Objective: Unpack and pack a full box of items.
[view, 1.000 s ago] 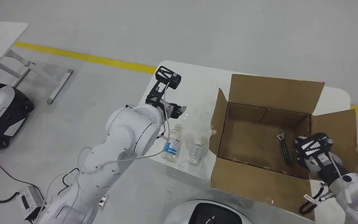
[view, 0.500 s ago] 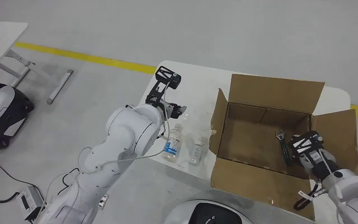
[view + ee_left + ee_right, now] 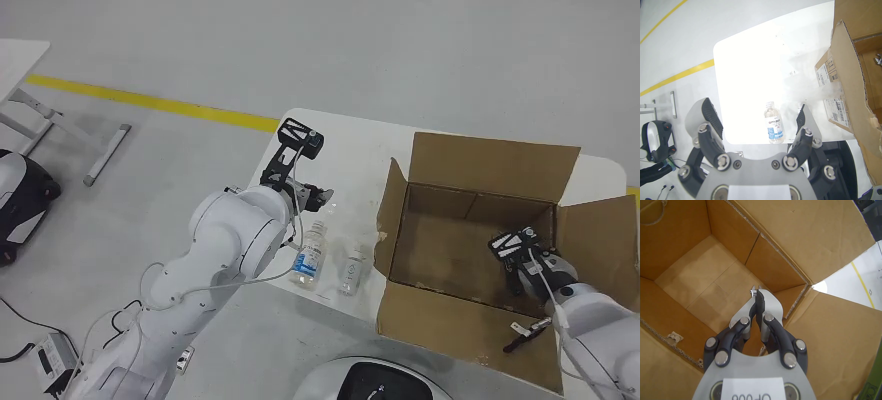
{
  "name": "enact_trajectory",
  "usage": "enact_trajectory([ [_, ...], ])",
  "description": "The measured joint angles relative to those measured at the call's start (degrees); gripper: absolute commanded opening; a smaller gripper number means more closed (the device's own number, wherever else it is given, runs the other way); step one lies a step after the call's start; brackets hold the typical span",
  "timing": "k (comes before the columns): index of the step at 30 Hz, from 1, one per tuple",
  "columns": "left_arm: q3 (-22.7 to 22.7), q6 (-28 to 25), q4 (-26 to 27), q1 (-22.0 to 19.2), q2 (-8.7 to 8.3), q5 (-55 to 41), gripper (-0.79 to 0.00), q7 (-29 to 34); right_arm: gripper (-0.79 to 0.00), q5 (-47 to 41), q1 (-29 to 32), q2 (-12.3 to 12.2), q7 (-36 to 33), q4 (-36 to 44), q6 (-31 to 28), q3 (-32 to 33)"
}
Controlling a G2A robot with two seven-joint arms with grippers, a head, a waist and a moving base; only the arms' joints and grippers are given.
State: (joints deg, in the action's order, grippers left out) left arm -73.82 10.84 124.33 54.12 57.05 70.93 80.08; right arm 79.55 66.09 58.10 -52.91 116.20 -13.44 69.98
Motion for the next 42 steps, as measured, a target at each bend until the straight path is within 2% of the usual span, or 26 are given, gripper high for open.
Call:
enact_trajectory([
  [16,0.0,0.0,0.0,0.0,0.00,0.0,0.000,0.0,-0.785,2.1,-0.4,0.2,1.2,-1.7,0.0,-0.9],
  [23,0.0,0.0,0.0,0.0,0.00,0.0,0.000,0.0,-0.785,7.1,-8.2,2.0,-10.6,-4.7,4.2,-7.3],
  [28,0.0,0.0,0.0,0.0,0.00,0.0,0.000,0.0,-0.785,5.6,-12.9,3.8,-14.8,-9.0,7.9,-11.7],
  [39,0.0,0.0,0.0,0.0,0.00,0.0,0.000,0.0,-0.785,3.9,-13.4,4.2,-14.3,-9.7,8.1,-12.1],
  [42,0.0,0.0,0.0,0.0,0.00,0.0,0.000,0.0,-0.785,5.7,-12.6,4.3,-12.0,-9.6,7.3,-13.3],
])
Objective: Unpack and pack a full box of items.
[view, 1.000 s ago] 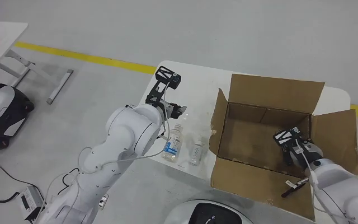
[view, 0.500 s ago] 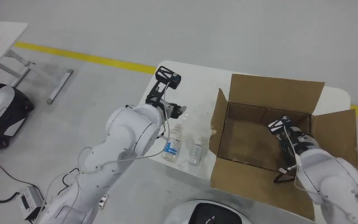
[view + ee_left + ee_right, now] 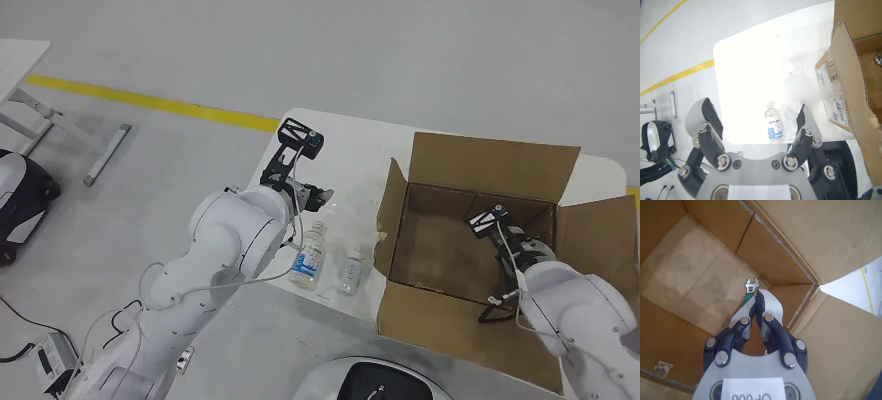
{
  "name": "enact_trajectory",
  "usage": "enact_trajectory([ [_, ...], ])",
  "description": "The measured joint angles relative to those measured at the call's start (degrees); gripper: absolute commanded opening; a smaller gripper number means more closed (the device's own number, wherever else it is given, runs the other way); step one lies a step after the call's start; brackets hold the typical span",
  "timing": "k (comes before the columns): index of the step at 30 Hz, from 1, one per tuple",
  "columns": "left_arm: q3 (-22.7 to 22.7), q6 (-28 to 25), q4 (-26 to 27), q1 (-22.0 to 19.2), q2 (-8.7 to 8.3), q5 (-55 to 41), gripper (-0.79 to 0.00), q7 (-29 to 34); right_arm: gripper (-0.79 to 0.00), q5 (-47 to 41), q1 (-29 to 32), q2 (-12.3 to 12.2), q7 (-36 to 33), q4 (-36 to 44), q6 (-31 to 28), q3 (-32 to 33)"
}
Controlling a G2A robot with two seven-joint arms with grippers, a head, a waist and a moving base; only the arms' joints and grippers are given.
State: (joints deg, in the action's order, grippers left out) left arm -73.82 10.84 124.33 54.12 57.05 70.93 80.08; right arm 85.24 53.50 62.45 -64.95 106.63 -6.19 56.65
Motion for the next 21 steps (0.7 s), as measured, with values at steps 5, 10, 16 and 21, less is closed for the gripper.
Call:
enact_trajectory([
  [5,0.0,0.0,0.0,0.0,0.00,0.0,0.000,0.0,-0.785,1.7,-0.9,1.5,0.8,0.9,1.9,-4.9],
  [10,0.0,0.0,0.0,0.0,0.00,0.0,0.000,0.0,-0.785,2.2,-3.4,3.5,0.0,-1.4,4.4,-9.7],
  [16,0.0,0.0,0.0,0.0,0.00,0.0,0.000,0.0,-0.785,-0.9,-5.8,5.5,-1.4,-5.5,6.9,-11.5],
  [21,0.0,0.0,0.0,0.0,0.00,0.0,0.000,0.0,-0.785,-2.4,-5.8,5.9,-1.9,-6.2,6.8,-9.8],
])
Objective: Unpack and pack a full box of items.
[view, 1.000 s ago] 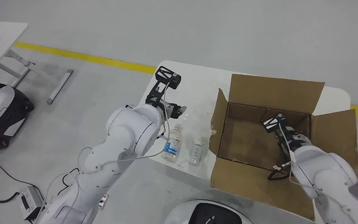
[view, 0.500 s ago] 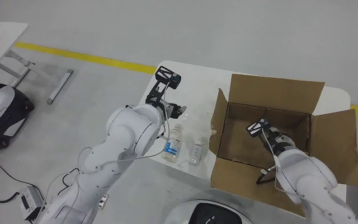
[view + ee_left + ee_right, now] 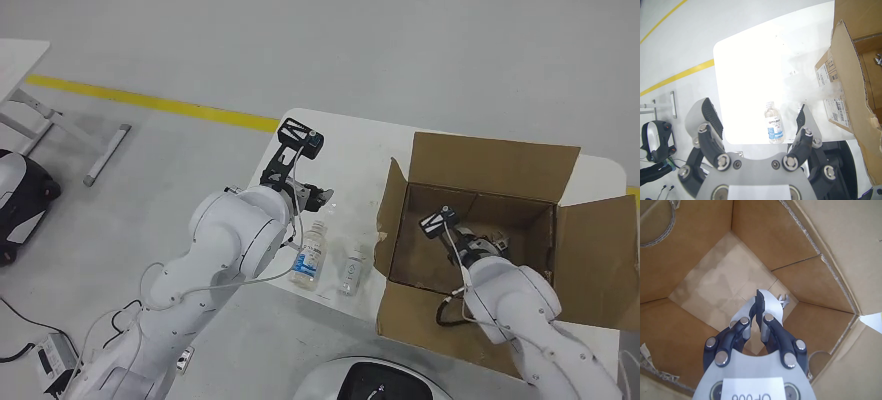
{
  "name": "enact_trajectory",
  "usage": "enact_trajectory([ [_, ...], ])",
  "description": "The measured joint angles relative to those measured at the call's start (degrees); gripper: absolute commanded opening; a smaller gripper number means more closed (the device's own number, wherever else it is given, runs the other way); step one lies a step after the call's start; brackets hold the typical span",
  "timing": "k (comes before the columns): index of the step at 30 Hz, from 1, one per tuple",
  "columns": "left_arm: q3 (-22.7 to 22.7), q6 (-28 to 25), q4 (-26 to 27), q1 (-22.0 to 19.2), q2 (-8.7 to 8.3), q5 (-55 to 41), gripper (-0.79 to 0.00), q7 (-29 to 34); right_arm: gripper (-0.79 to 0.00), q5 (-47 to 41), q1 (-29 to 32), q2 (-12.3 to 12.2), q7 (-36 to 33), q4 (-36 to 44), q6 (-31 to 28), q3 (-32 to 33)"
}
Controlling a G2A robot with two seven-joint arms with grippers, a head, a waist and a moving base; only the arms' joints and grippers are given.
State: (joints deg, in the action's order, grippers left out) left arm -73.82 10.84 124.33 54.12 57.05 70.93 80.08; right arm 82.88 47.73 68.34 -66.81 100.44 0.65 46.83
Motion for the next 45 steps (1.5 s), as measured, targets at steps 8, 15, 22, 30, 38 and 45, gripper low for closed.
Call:
enact_trajectory([
  [8,0.0,0.0,0.0,0.0,0.00,0.0,0.000,0.0,-0.785,1.1,1.9,-0.4,0.3,2.0,-0.8,3.0],
  [15,0.0,0.0,0.0,0.0,0.00,0.0,0.000,0.0,-0.785,1.1,1.9,-0.4,0.3,2.0,-0.7,2.9],
  [22,0.0,0.0,0.0,0.0,0.00,0.0,0.000,0.0,-0.785,1.1,1.9,-0.4,0.3,2.0,-0.7,3.0],
  [30,0.0,0.0,0.0,0.0,0.00,0.0,0.000,0.0,-0.785,1.1,1.9,-0.4,0.3,2.0,-0.7,3.0],
  [38,0.0,0.0,0.0,0.0,0.00,0.0,0.000,0.0,-0.785,4.0,6.2,-0.5,4.3,4.5,1.4,4.9],
  [45,0.0,0.0,0.0,0.0,0.00,0.0,0.000,0.0,-0.785,7.4,10.4,-0.6,7.0,8.1,2.7,7.0],
])
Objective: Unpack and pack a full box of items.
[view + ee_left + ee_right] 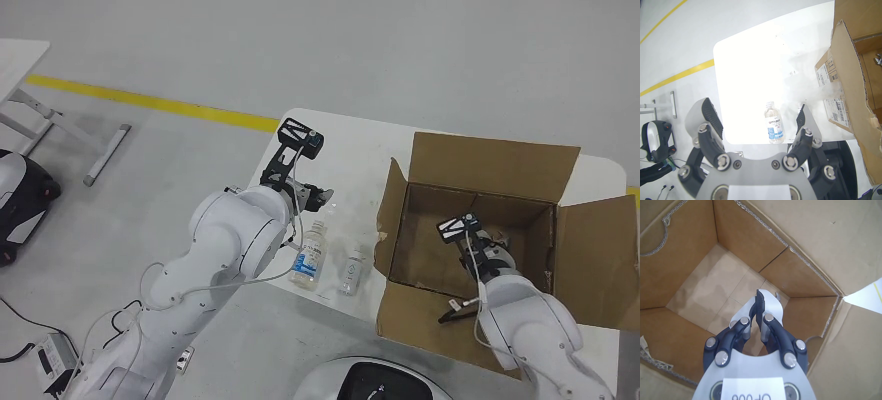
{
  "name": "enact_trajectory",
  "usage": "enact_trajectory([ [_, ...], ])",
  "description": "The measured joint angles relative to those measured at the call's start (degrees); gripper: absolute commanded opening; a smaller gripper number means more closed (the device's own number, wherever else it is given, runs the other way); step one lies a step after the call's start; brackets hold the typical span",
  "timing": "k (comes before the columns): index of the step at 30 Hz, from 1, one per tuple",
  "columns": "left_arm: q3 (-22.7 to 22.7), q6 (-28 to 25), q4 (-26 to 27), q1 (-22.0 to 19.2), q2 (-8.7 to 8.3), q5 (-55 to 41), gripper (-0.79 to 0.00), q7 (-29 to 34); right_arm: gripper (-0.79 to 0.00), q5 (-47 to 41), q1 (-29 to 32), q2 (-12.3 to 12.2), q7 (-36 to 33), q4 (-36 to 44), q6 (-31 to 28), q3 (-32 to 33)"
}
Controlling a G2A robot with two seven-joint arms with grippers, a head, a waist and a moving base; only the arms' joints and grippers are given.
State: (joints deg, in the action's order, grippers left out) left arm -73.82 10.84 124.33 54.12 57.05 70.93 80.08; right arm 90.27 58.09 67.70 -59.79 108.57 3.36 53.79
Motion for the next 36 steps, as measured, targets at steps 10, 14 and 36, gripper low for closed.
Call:
enact_trajectory([
  [10,0.0,0.0,0.0,0.0,0.00,0.0,0.000,0.0,-0.785,0.6,0.2,0.0,0.0,0.2,-0.1,0.1],
  [14,0.0,0.0,0.0,0.0,0.00,0.0,0.000,0.0,-0.785,0.6,0.4,0.0,0.2,0.2,-0.1,0.2],
  [36,0.0,0.0,0.0,0.0,0.00,0.0,0.000,0.0,-0.785,1.4,-1.1,1.4,-4.3,-2.3,-1.0,0.1],
])
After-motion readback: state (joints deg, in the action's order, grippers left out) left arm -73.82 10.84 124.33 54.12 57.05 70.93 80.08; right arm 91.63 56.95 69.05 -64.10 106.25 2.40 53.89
